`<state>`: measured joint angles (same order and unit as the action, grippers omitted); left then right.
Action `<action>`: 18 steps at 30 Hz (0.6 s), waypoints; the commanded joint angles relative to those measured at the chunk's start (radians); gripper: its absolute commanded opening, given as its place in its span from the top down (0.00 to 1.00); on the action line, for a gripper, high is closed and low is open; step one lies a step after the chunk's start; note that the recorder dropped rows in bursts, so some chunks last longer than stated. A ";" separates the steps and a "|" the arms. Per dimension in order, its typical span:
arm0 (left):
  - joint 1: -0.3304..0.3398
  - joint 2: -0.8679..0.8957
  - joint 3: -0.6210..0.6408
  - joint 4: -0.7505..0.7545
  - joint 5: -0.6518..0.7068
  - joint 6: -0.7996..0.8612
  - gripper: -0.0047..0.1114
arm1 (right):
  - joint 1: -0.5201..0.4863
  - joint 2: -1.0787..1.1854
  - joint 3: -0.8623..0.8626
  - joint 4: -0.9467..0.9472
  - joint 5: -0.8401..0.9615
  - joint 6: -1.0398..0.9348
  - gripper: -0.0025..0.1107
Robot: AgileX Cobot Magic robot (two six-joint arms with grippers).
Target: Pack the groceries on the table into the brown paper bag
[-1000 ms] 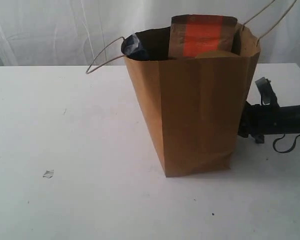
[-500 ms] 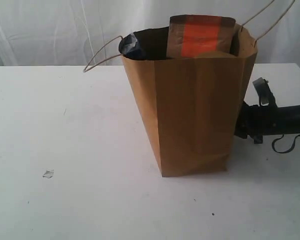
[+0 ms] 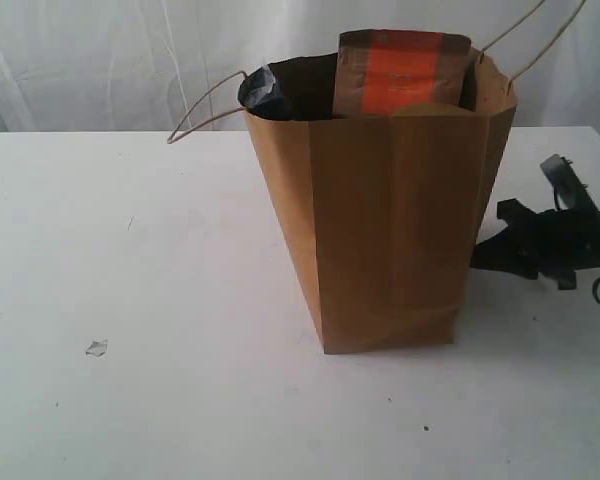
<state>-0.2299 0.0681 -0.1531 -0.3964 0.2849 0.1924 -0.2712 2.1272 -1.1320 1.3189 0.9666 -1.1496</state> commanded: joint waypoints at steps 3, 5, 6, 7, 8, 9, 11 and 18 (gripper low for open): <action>-0.005 -0.009 0.003 -0.006 0.000 -0.005 0.96 | -0.081 -0.114 0.004 -0.022 -0.064 0.159 0.98; -0.005 -0.009 0.003 -0.006 0.000 -0.005 0.96 | -0.099 -0.165 0.004 -0.048 -0.060 0.188 0.98; -0.005 -0.009 0.003 -0.006 0.000 -0.005 0.96 | -0.108 -0.201 0.004 -0.071 -0.063 0.206 0.98; -0.005 -0.009 0.003 -0.006 0.000 -0.005 0.96 | -0.111 -0.239 0.005 -0.099 -0.076 0.227 0.98; -0.005 -0.009 0.003 -0.006 0.000 -0.005 0.96 | -0.110 -0.281 0.005 -0.132 -0.093 0.249 0.98; -0.005 -0.009 0.003 -0.006 0.000 -0.005 0.96 | -0.110 -0.317 0.005 -0.169 -0.114 0.268 0.98; -0.005 -0.009 0.003 -0.006 0.000 -0.005 0.96 | -0.109 -0.409 0.005 -0.249 -0.183 0.320 0.98; -0.005 -0.009 0.003 -0.006 0.000 -0.005 0.96 | -0.109 -0.734 0.106 -0.294 -0.460 0.379 0.98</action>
<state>-0.2299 0.0681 -0.1531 -0.3964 0.2849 0.1924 -0.3768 1.5117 -1.0744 1.0390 0.5838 -0.7825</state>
